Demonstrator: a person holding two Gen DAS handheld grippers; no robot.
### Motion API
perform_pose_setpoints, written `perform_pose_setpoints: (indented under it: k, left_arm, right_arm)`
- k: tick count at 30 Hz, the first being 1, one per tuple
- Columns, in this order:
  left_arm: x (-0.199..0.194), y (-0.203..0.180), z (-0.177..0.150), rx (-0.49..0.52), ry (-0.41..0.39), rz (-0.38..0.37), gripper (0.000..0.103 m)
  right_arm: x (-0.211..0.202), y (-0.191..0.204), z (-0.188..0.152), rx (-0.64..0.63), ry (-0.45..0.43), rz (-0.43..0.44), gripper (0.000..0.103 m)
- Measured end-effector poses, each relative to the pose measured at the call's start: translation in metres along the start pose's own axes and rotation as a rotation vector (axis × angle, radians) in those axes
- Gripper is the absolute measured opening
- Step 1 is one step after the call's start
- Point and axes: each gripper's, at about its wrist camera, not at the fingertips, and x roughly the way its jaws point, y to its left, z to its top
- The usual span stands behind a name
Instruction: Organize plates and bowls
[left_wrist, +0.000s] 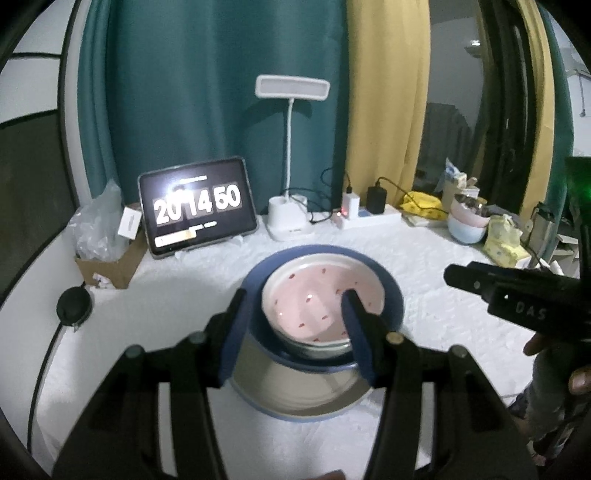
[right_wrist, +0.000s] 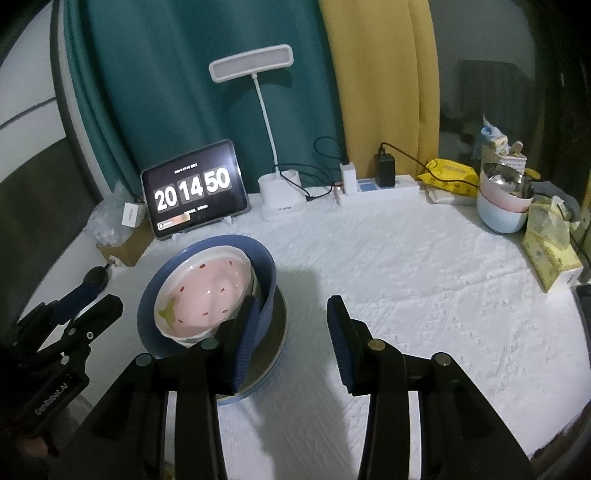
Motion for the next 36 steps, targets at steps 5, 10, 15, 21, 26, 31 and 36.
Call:
perform_pose_setpoints:
  k: [5, 10, 15, 21, 26, 31, 36]
  left_arm:
    - [-0.016, -0.004, 0.003, -0.014, -0.027, -0.029, 0.072]
    - [-0.034, -0.009, 0.005, -0.010, -0.061, -0.032, 0.074]
    - [-0.052, -0.016, 0.009, -0.006, -0.101, -0.036, 0.077]
    - [-0.072, -0.026, 0.014, -0.005, -0.142, -0.045, 0.083]
    - [-0.089, -0.030, 0.019, -0.026, -0.188, -0.059, 0.089]
    - [-0.102, -0.037, 0.022, -0.016, -0.220, -0.062, 0.093]
    - [-0.117, -0.036, 0.026, -0.033, -0.263, -0.055, 0.094]
  right_arm:
    - [-0.019, -0.002, -0.001, 0.000, -0.034, -0.007, 0.041]
    - [-0.037, -0.003, -0.003, -0.002, -0.064, -0.003, 0.041]
    - [-0.056, -0.003, -0.004, -0.011, -0.099, -0.006, 0.041]
    - [-0.081, -0.007, -0.005, -0.018, -0.144, -0.011, 0.041]
    - [-0.103, -0.009, -0.003, -0.027, -0.189, -0.018, 0.041]
    - [-0.121, -0.009, -0.003, -0.036, -0.224, -0.020, 0.041]
    - [-0.136, -0.007, -0.001, -0.057, -0.255, -0.033, 0.041]
